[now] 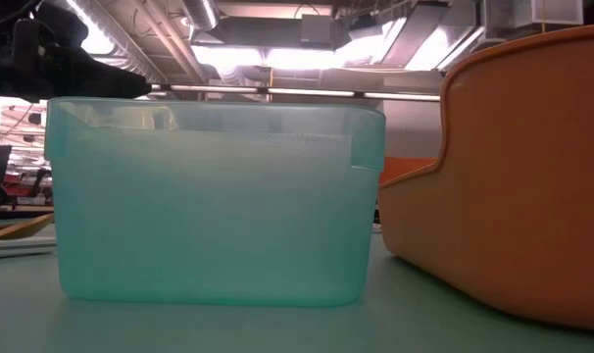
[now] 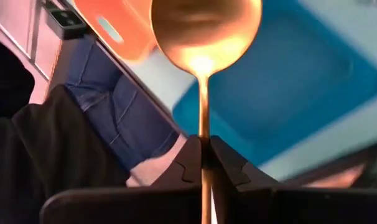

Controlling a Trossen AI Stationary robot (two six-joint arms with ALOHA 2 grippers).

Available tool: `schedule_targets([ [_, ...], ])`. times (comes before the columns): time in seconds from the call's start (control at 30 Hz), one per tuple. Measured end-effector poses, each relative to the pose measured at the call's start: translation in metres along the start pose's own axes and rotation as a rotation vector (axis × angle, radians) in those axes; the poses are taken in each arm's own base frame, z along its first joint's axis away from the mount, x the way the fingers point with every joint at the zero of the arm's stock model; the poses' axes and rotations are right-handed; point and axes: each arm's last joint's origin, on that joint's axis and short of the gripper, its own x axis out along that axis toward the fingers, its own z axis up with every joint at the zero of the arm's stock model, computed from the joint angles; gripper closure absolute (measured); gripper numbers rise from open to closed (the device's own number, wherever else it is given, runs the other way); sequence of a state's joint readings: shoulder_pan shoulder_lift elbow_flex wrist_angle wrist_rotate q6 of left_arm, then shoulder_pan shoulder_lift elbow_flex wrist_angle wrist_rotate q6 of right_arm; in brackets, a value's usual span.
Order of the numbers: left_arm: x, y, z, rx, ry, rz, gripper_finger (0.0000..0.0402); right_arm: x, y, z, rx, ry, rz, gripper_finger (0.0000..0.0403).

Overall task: Sort silverware by color (type)
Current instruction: Put the golden spoon into the blue bin

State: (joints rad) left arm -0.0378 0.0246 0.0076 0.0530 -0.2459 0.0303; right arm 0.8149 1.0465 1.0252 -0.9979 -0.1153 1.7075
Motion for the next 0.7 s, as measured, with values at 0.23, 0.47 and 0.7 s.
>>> schedule_targets([
  [0.23, 0.0, 0.0, 0.0, 0.0, 0.0, 0.0, 0.0292, 0.013, 0.0, -0.018, 0.129, 0.077, -0.077, 0.0402],
  [0.47, 0.0, 0.0, 0.0, 0.0, 0.0, 0.001, 0.0292, 0.033, 0.004, -0.021, 0.144, 0.072, -0.162, 0.0402],
  [0.7, 0.0, 0.0, 0.0, 0.0, 0.0, 0.0, 0.0292, 0.053, 0.007, -0.021, 0.128, 0.044, -0.245, 0.0402],
])
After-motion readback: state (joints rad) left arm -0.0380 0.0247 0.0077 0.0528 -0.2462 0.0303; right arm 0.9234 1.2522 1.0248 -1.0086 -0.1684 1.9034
